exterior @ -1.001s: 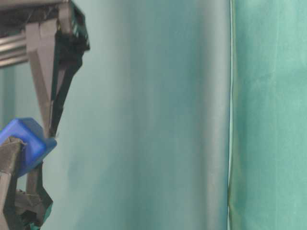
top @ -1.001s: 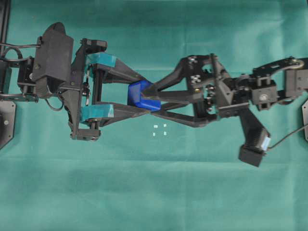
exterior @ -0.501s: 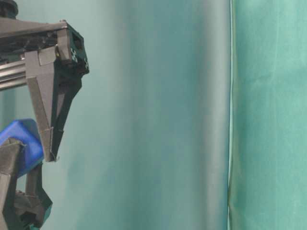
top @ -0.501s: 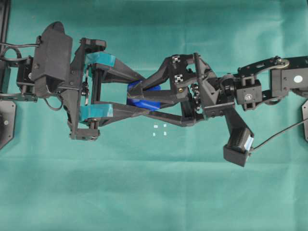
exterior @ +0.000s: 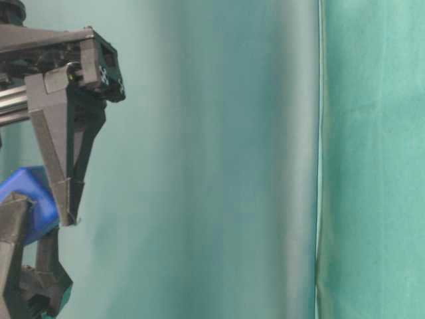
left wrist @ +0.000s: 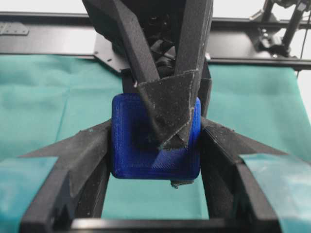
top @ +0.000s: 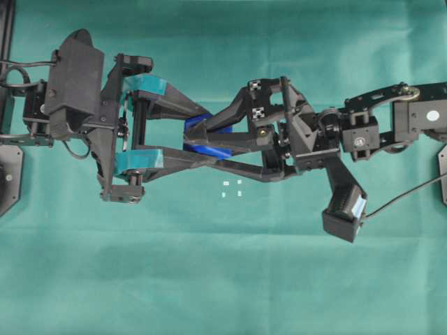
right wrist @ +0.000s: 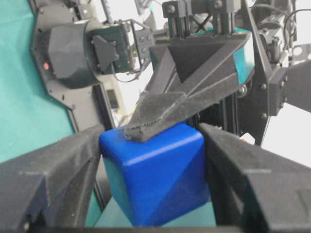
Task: Handover the blue block to the right arm after grasping it with the left arm, then place it in the designated position.
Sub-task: 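Close the right gripper on the cube's exposed side, then open the left gripper and pull the right gripper away with the cube, then hold the cube in the right gripper and rotate it downward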
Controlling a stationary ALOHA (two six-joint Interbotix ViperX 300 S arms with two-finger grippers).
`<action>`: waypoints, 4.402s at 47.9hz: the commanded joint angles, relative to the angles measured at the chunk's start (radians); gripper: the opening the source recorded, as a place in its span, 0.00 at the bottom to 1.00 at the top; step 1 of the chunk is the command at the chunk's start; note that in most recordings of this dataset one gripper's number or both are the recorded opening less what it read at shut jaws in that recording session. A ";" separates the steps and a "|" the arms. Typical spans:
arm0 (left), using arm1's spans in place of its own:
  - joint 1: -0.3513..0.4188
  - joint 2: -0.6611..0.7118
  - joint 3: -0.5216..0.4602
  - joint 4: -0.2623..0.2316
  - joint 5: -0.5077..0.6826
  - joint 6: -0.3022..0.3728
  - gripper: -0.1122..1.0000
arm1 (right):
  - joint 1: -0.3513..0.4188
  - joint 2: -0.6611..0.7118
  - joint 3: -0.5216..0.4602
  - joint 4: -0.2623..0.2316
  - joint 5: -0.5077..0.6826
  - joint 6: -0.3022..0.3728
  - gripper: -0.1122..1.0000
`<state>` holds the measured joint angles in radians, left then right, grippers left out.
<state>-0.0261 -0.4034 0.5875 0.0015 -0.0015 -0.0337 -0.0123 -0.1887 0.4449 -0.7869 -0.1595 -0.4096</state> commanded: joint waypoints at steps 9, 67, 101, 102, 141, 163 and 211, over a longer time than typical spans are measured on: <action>0.002 -0.017 -0.011 0.003 0.002 0.003 0.52 | -0.005 -0.014 -0.029 0.008 0.009 0.012 0.68; -0.005 -0.040 0.002 0.002 0.040 -0.002 1.00 | 0.006 -0.020 -0.020 0.008 0.028 0.015 0.68; -0.003 -0.160 0.091 0.002 0.069 -0.002 1.00 | 0.021 -0.133 0.094 0.026 0.097 0.020 0.68; -0.003 -0.158 0.089 0.003 0.069 -0.002 1.00 | 0.021 -0.133 0.092 0.032 0.097 0.020 0.68; 0.002 -0.153 0.086 0.003 0.069 0.005 1.00 | 0.021 -0.186 0.087 0.430 0.098 0.669 0.68; 0.002 -0.153 0.086 0.003 0.069 0.005 1.00 | 0.021 -0.186 0.087 0.431 0.129 0.824 0.68; 0.000 -0.153 0.086 0.003 0.069 0.005 1.00 | 0.021 -0.186 0.087 0.431 0.129 0.824 0.68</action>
<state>-0.0276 -0.5522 0.6918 0.0031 0.0721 -0.0307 0.0077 -0.3574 0.5522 -0.3590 -0.0276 0.4126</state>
